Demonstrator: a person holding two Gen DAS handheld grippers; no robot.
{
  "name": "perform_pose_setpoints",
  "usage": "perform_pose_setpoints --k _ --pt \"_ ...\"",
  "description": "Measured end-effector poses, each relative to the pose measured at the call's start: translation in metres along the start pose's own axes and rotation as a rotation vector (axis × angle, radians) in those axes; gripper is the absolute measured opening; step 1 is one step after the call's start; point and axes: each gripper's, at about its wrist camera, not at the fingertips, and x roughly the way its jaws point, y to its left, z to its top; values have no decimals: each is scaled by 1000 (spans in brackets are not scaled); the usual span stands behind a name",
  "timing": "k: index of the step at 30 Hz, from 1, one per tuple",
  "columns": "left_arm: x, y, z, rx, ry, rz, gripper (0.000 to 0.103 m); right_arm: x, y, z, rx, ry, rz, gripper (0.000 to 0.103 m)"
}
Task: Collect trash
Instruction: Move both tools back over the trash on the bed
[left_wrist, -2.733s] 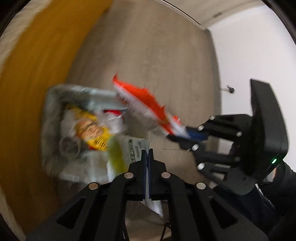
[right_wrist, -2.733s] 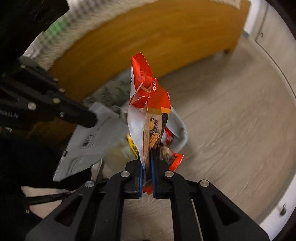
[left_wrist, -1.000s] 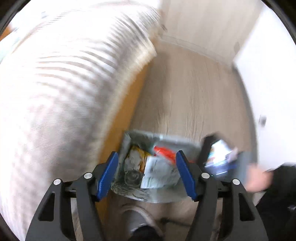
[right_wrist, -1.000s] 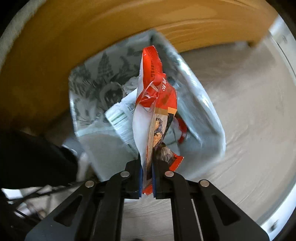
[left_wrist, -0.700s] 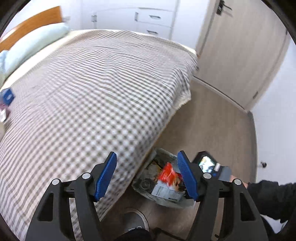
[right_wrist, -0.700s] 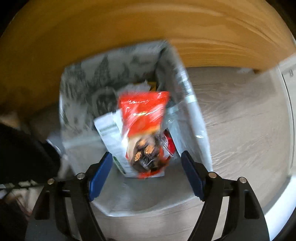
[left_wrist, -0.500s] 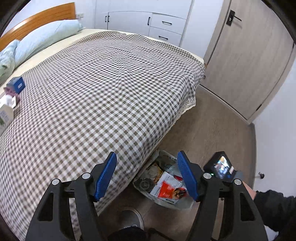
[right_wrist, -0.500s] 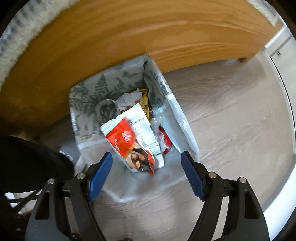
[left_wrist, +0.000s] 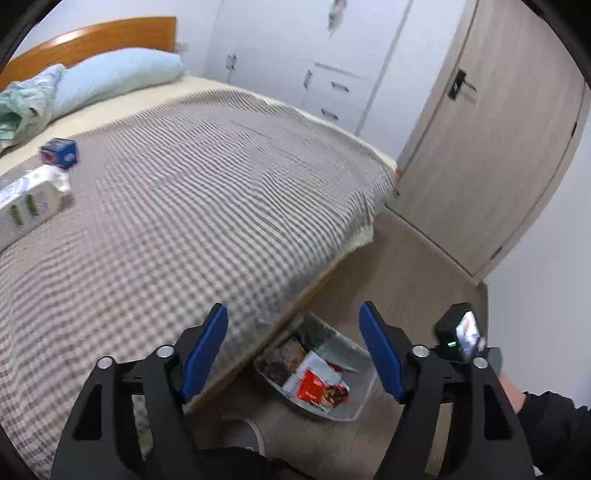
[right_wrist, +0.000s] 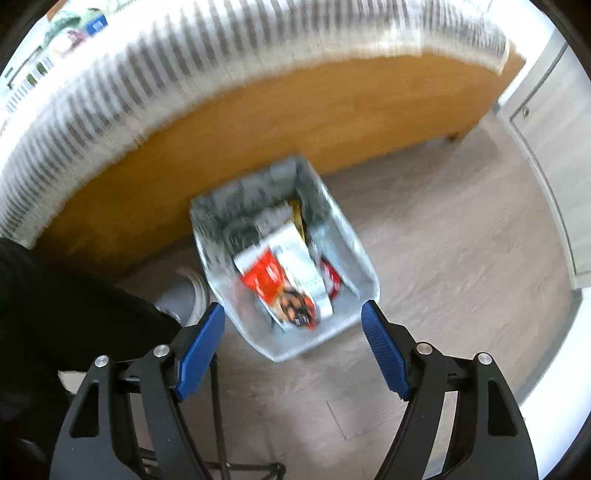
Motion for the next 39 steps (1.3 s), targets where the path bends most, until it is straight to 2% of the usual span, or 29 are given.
perform_pose_setpoints --k 4,8,10,11,14,19,23,25,27,28,30,32,34,36,39 --pt "-32 46 7 -67 -81 66 76 -52 35 40 -95 -171 29 73" --pt "-67 111 17 -139 -151 198 76 -89 89 105 -216 -309 102 73" --pt "-81 145 21 -180 -171 258 77 -102 123 145 -282 -369 166 73" --pt "-89 160 22 -199 -177 282 78 -106 133 159 -307 -385 186 73" --pt "-109 216 28 -263 -199 372 78 -113 187 219 -392 -440 280 60" --pt "-134 303 42 -306 -201 485 78 -110 261 289 -511 -499 327 60" --pt "-132 353 71 -295 -215 498 78 -103 318 340 -573 -542 333 60" --pt "-131 374 83 -315 -203 502 78 -100 332 354 -595 -552 344 60" --pt "-117 400 105 -347 -170 453 77 -95 348 372 -619 -566 341 60" --pt "-110 412 120 -352 -169 398 75 -93 353 378 -628 -568 339 60" --pt "-97 430 144 -350 -173 313 65 -83 363 394 -636 -572 320 60" --pt "-79 445 173 -344 -157 281 56 -72 366 408 -625 -560 321 60" --pt "-48 463 208 -317 -109 255 48 -66 365 419 -617 -554 326 60" --pt "-18 480 229 -323 -44 260 43 -58 366 428 -612 -545 339 60" --pt "30 505 244 -353 80 259 37 -50 367 436 -619 -533 339 60"
